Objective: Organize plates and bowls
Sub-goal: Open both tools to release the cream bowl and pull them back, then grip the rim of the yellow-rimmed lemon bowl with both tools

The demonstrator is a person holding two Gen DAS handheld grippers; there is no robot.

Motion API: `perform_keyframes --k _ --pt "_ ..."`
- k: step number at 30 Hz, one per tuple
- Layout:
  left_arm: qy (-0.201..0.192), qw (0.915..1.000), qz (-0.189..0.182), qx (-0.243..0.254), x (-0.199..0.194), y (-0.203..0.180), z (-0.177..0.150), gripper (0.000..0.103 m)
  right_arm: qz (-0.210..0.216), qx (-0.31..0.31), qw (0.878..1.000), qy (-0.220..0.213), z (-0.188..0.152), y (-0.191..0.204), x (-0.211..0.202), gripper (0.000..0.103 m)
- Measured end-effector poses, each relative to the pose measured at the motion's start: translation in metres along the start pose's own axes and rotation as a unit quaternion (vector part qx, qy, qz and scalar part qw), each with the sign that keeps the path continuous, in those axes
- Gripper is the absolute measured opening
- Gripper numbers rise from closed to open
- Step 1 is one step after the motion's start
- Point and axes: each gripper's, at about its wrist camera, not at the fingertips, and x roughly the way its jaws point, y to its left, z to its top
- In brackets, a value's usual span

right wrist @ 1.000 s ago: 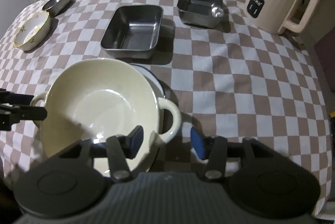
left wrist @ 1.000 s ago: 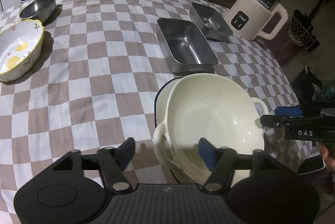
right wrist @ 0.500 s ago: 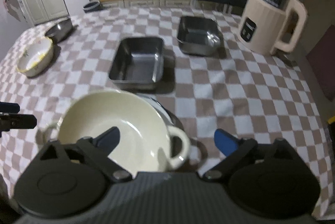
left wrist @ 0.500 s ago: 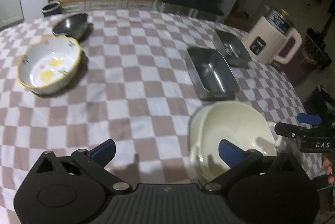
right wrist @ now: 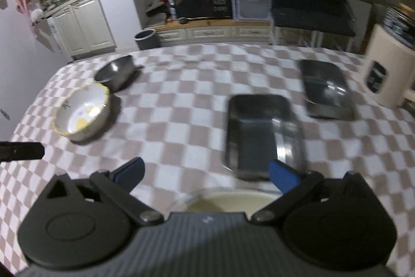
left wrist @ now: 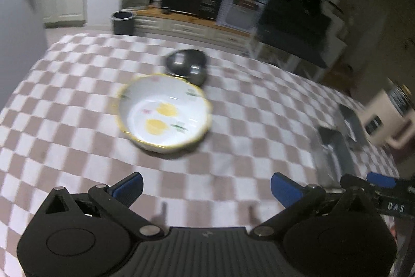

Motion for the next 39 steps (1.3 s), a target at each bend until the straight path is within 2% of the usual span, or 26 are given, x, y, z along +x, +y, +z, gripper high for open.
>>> perform_keyframes --k 6,9,13,14,16,17,19,26,29,31,32,34,37,39 --pt "-0.029 0.9966 0.042 -0.065 0.014 0.055 0.017 0.103 0.029 0.007 1.000 -0.005 0.025 0.050 0.035 0.102" --pt "-0.045 0.9936 0.053 -0.089 0.027 0.074 0.026 0.099 0.043 0.003 0.999 -0.001 0.035 0.067 0.054 0.093" --pt "-0.045 0.9911 0.049 -0.116 0.046 0.088 0.037 0.086 0.080 0.019 0.997 0.010 0.049 0.082 0.083 0.071" --pt "-0.046 0.9909 0.049 -0.117 0.051 0.090 0.040 0.083 0.091 0.027 0.995 0.012 0.053 0.084 0.089 0.066" --pt "-0.044 0.9913 0.053 -0.113 0.061 0.094 0.043 0.073 0.106 0.041 0.993 0.015 0.058 0.089 0.099 0.062" --pt "-0.042 0.9915 0.055 -0.110 0.066 0.095 0.045 0.071 0.113 0.048 0.992 0.020 0.060 0.091 0.106 0.060" --pt "-0.043 0.9917 0.057 -0.107 0.076 0.099 0.047 0.065 0.120 0.056 0.991 0.031 0.064 0.096 0.119 0.059" --pt "-0.049 0.9929 0.057 -0.092 0.099 0.108 0.053 0.054 0.144 0.102 0.983 0.054 0.065 0.099 0.153 0.059" --pt "-0.048 0.9940 0.053 -0.083 0.107 0.107 0.055 0.049 0.147 0.103 0.982 0.056 0.065 0.103 0.166 0.059" --pt "-0.043 0.9948 0.053 -0.076 0.113 0.105 0.056 0.041 0.151 0.099 0.982 0.051 0.065 0.106 0.166 0.059" --pt "-0.040 0.9951 0.055 -0.072 0.115 0.104 0.057 0.037 0.151 0.095 0.983 0.052 0.065 0.108 0.168 0.056" --pt "-0.031 0.9955 0.059 -0.068 0.120 0.105 0.056 0.023 0.149 0.092 0.983 0.056 0.065 0.111 0.171 0.052" --pt "-0.025 0.9958 0.061 -0.064 0.123 0.107 0.055 0.018 0.152 0.087 0.983 0.062 0.064 0.118 0.181 0.035" --pt "-0.026 0.9958 0.058 -0.066 0.123 0.110 0.056 0.018 0.157 0.080 0.983 0.061 0.063 0.122 0.185 0.028"
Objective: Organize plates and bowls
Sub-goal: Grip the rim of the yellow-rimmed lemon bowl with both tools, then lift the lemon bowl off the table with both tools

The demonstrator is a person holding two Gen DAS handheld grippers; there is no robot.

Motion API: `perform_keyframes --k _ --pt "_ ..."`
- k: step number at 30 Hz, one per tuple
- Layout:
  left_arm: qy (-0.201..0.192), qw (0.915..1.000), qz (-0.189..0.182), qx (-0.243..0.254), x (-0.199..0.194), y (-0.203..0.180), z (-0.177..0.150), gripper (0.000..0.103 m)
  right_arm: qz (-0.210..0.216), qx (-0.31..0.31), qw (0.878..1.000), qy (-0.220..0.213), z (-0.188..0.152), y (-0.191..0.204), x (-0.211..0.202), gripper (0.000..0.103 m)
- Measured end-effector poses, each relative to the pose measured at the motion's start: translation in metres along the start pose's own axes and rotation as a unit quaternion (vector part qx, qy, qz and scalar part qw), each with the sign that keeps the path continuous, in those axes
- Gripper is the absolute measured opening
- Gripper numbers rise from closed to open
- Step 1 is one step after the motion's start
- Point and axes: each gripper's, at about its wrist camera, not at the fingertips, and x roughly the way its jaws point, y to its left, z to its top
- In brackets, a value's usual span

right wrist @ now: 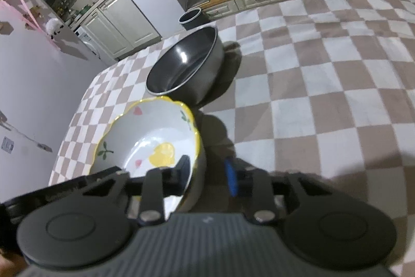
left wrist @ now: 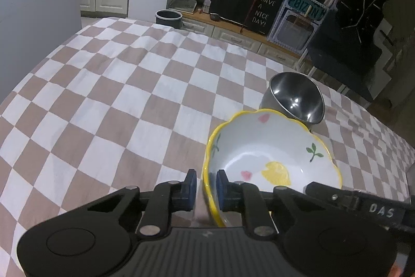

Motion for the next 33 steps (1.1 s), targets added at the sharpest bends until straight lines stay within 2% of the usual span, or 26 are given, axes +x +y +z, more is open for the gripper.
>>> perform_keyframes --k 4,12,19,24,33 --pt "-0.002 0.9999 -0.011 0.000 0.002 -0.001 0.000 0.014 -0.003 -0.008 1.000 -0.011 -0.003 0.004 0.002 0.017" --pt "0.009 0.9999 -0.003 0.011 0.000 -0.007 0.000 0.013 -0.024 -0.028 0.999 -0.022 -0.005 0.009 0.001 0.014" --pt "0.004 0.9995 0.005 0.031 -0.011 -0.017 -0.004 0.011 -0.037 -0.014 0.999 -0.018 -0.007 0.009 -0.009 0.012" --pt "-0.002 0.9994 -0.004 0.035 -0.028 -0.025 -0.007 0.011 -0.047 -0.025 0.998 -0.025 -0.010 0.012 -0.030 0.011" --pt "-0.026 0.9984 -0.033 0.038 -0.083 -0.057 -0.013 0.010 -0.049 -0.039 0.996 -0.057 -0.016 0.014 -0.103 0.011"
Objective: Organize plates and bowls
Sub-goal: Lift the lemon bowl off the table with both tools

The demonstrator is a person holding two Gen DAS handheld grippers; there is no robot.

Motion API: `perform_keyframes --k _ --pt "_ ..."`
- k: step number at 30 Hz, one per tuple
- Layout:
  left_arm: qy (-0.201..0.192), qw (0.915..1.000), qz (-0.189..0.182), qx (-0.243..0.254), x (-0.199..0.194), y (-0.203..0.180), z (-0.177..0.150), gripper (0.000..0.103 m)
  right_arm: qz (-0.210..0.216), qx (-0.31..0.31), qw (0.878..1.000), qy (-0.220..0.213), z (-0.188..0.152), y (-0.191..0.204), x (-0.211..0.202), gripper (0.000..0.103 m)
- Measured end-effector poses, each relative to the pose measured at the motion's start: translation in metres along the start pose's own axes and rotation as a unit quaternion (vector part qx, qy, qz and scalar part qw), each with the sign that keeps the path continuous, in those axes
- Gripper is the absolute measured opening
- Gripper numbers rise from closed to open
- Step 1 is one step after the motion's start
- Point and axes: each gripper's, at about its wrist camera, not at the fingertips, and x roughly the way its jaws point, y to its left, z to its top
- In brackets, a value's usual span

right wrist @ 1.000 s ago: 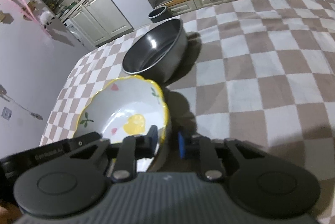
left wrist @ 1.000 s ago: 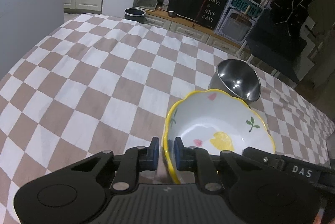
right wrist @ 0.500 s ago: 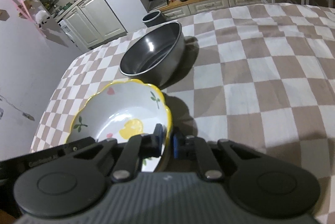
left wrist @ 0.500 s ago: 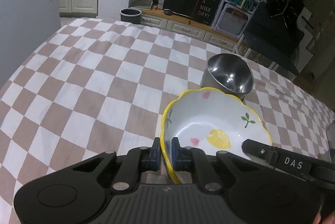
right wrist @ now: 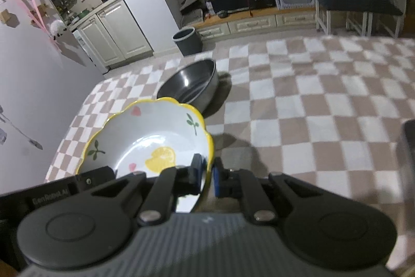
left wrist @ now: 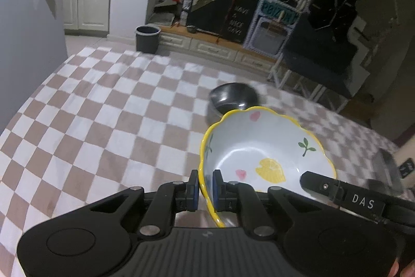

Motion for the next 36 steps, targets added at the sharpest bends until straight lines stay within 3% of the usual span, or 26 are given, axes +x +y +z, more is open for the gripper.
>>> perform_keyframes --k 9,19,26,36 --pt "-0.013 0.9991 -0.035 0.021 -0.053 -0.053 -0.021 0.012 -0.004 0.011 0.999 -0.037 -0.003 -0.027 -0.083 0.009" --pt "-0.021 0.9951 -0.089 0.038 -0.095 -0.108 -0.054 0.011 -0.019 0.045 0.997 -0.060 -0.035 -0.073 -0.160 0.009" --pt "0.001 0.9897 -0.126 0.068 -0.100 -0.154 -0.086 0.011 -0.041 0.069 0.995 -0.066 -0.065 -0.116 -0.200 0.009" --pt "0.059 0.9786 -0.162 0.112 -0.078 -0.198 -0.127 0.011 -0.077 0.113 0.989 -0.048 -0.102 -0.167 -0.226 0.009"
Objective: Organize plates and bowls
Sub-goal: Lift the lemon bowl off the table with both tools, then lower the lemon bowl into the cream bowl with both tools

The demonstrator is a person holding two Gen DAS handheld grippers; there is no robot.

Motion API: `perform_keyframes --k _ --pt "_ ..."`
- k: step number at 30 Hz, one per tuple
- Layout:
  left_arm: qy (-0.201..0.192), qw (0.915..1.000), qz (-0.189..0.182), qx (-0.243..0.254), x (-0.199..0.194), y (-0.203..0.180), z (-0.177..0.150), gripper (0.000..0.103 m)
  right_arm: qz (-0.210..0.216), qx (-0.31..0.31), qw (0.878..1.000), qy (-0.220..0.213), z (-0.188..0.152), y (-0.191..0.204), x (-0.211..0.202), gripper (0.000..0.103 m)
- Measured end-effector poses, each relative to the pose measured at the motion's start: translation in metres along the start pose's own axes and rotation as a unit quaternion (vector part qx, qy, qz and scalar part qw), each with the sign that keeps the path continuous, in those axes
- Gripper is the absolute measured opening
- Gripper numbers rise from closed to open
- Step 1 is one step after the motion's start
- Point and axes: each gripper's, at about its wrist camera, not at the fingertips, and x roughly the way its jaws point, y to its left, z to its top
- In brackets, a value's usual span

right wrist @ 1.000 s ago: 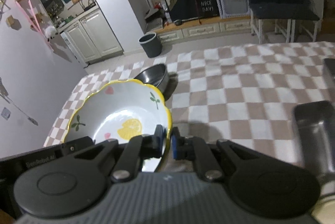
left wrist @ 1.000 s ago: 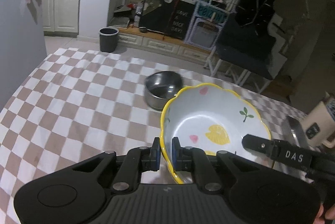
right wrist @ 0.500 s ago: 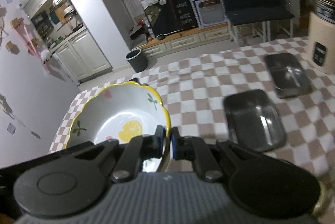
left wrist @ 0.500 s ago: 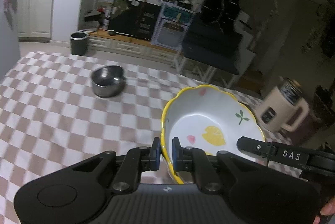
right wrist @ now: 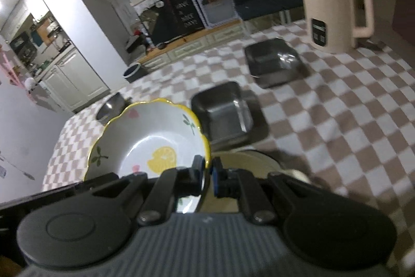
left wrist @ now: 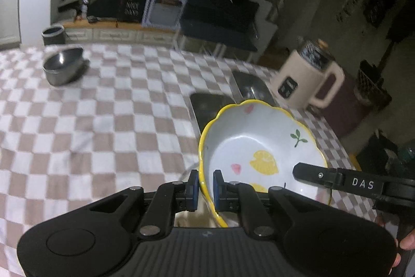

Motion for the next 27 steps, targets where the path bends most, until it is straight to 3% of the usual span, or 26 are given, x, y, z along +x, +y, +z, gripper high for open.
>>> perform_keyframes --k 7,16,27 --pt "0.052 0.9986 -0.004 0.000 0.028 -0.002 -0.014 0.012 -0.035 -0.004 0.999 0.037 -0.006 -0.012 0.014 0.009" --pt "0.089 0.9959 -0.013 -0.002 0.054 0.002 -0.021 0.013 -0.064 -0.012 0.996 0.066 -0.011 -0.016 0.024 0.009" --pt "0.115 0.9920 0.008 0.051 0.066 -0.008 -0.031 0.015 -0.079 -0.010 0.991 0.104 -0.017 -0.023 0.034 0.010"
